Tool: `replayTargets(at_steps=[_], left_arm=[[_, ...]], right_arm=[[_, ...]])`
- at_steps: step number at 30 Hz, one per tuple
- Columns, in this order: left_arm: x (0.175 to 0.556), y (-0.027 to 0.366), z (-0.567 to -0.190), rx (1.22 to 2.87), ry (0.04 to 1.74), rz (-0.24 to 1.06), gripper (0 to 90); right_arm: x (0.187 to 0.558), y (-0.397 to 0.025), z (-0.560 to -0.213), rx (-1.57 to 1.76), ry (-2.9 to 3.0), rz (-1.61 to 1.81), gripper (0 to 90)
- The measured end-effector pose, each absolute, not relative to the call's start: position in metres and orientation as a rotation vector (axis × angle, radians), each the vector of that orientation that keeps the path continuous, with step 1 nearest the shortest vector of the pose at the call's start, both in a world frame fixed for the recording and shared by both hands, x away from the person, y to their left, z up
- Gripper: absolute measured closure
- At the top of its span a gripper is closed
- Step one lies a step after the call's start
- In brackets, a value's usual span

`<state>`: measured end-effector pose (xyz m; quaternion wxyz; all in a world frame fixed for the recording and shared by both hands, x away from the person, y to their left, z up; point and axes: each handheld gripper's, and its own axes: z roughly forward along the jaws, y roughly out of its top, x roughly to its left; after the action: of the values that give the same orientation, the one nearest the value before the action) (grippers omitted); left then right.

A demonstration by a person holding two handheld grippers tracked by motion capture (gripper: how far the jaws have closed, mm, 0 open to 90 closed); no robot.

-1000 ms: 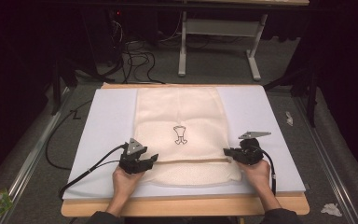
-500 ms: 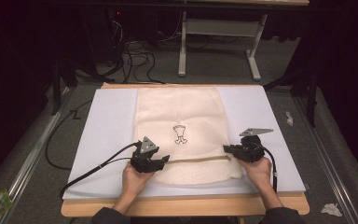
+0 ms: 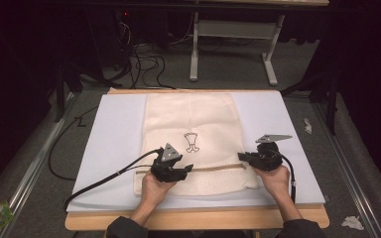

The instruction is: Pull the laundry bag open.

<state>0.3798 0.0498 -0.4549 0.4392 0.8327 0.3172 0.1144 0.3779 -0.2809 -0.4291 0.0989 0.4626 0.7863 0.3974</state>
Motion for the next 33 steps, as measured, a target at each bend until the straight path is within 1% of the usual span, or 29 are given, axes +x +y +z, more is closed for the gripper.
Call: replayTargets(at_steps=[6, 11, 15, 19, 23, 27, 33], left_arm=[[0.379, 0.038, -0.453, 2.062, 0.761, 0.255, 45.5], [0.379, 0.029, -0.447, 2.071, 0.733, 0.247, 53.9], [0.377, 0.022, -0.445, 2.048, 0.705, 0.234, 55.8], [0.372, 0.014, -0.446, 2.062, 0.682, 0.232, 56.6], [0.37, 0.006, -0.444, 2.062, 0.658, 0.204, 57.4], [0.372, -0.003, -0.447, 2.073, 0.651, 0.173, 63.1], [0.372, -0.008, -0.449, 2.054, 0.652, 0.153, 64.8]], right_arm=[[0.378, -0.279, -0.424, 1.353, 2.331, 1.166, 87.7], [0.378, -0.277, -0.419, 1.337, 2.335, 1.159, 87.8], [0.378, -0.276, -0.416, 1.332, 2.332, 1.162, 87.8], [0.379, -0.274, -0.415, 1.33, 2.334, 1.15, 87.8], [0.38, -0.272, -0.413, 1.323, 2.336, 1.149, 87.8], [0.379, -0.27, -0.411, 1.329, 2.337, 1.153, 87.8], [0.38, -0.269, -0.41, 1.322, 2.344, 1.162, 87.8]])
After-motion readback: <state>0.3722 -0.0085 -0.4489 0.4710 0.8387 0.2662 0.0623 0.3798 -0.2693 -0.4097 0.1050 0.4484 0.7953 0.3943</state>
